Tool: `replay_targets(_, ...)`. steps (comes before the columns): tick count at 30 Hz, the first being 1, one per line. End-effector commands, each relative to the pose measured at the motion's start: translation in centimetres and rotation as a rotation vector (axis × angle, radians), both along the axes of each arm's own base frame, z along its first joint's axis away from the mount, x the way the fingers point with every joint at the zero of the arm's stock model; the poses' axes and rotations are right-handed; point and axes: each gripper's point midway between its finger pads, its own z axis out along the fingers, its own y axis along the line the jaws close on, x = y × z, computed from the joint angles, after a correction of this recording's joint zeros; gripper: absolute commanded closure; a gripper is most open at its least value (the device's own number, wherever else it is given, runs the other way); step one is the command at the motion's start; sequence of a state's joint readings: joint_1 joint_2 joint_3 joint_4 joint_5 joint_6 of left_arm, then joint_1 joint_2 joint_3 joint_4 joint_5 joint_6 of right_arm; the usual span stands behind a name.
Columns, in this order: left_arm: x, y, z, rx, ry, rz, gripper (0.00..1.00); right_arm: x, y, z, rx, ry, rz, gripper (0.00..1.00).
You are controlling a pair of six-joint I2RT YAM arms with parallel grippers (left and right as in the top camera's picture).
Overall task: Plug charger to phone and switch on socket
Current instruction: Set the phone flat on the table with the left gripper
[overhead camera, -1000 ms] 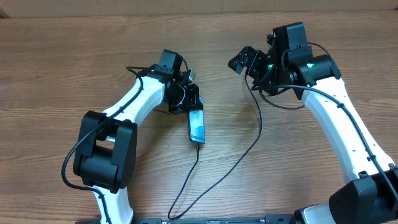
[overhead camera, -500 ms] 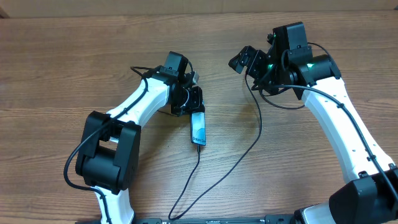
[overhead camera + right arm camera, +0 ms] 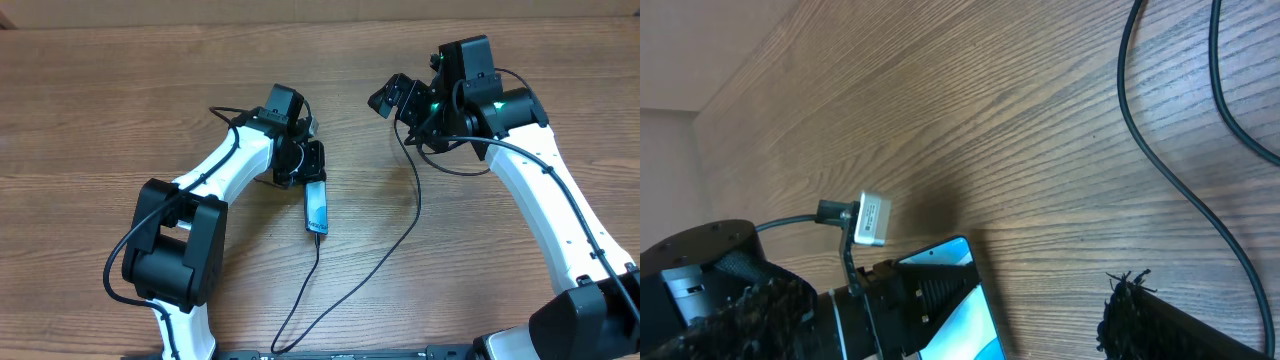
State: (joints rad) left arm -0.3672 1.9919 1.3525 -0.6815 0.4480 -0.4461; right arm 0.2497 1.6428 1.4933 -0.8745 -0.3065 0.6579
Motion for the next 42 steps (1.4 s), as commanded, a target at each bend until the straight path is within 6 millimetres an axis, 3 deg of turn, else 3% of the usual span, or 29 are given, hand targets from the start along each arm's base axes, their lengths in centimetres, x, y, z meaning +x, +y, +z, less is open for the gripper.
replay_targets(1, -0.4, -0.3, 0.3, 0.005, 0.0, 0.01, 0.96, 0.1, -0.1, 1.2, -0.005, -0.041, -0.001, 0.02)
replay_targets(30, -1.8, 0.2, -1.3, 0.02, 0.053, 0.038, 0.96, 0.1, -0.1, 1.2, -0.008, -0.042, -0.003, 0.02)
replay_targets(42, -2.9, 0.7, -2.8, 0.027, 0.07, 0.035, 0.96, 0.1, -0.1, 1.2, -0.007, -0.042, -0.003, 0.02)
